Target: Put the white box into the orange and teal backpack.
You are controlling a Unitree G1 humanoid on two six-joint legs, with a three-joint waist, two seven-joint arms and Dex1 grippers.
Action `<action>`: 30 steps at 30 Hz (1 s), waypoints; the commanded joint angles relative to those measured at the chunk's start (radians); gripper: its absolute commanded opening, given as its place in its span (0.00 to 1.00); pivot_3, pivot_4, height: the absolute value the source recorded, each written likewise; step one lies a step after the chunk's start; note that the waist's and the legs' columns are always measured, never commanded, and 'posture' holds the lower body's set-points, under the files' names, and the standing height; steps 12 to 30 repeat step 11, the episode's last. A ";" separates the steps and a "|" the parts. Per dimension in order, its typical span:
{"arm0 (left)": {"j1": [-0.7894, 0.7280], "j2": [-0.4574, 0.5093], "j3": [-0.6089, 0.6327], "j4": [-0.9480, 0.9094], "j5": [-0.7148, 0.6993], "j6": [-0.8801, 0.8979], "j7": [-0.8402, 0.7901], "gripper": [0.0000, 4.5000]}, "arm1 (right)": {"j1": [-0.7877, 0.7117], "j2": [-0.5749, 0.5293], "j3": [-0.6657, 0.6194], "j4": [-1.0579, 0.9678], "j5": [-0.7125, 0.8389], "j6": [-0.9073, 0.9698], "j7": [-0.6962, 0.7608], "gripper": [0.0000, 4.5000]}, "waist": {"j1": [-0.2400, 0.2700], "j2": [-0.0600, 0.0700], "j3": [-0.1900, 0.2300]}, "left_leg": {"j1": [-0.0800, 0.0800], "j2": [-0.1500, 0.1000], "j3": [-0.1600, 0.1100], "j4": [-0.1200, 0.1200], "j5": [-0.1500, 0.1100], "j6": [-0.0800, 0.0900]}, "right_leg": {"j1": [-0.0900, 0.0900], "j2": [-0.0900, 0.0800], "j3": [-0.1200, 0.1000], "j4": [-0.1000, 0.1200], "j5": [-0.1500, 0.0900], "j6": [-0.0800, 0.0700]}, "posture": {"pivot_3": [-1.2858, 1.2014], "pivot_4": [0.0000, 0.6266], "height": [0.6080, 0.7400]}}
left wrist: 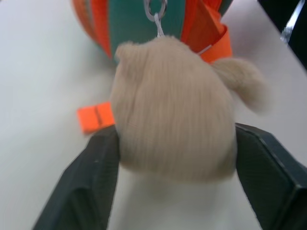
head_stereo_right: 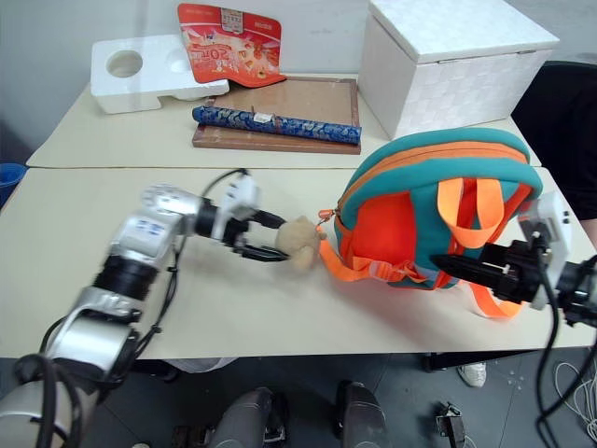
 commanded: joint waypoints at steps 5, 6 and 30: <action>0.065 0.296 0.303 -0.197 -0.302 0.387 -0.077 1.00 | 0.081 -0.213 -0.241 0.350 -0.179 -0.081 0.377 0.99 | 0.000 0.000 0.000 | 0.001 0.000 -0.001 0.000 0.000 0.000 | 0.002 -0.001 0.001 -0.005 0.000 0.000 | 0.52 0.24 1.00; 0.071 0.327 0.329 -0.198 -0.319 0.403 -0.076 1.00 | 0.084 -0.235 -0.256 0.389 -0.193 -0.079 0.415 0.99 | 0.000 0.000 0.000 | 0.001 0.000 -0.002 0.000 0.000 0.000 | 0.002 -0.001 0.001 -0.006 0.000 0.000 | 0.52 0.24 1.00; 0.118 0.384 0.419 -0.258 -0.348 0.385 0.002 1.00 | -0.027 -0.264 -0.229 0.528 -0.209 -0.089 0.435 0.99 | -0.010 0.001 0.000 | 0.002 0.000 -0.002 0.000 -0.001 -0.002 | 0.003 -0.003 0.001 -0.007 0.000 0.000 | 0.52 0.24 1.00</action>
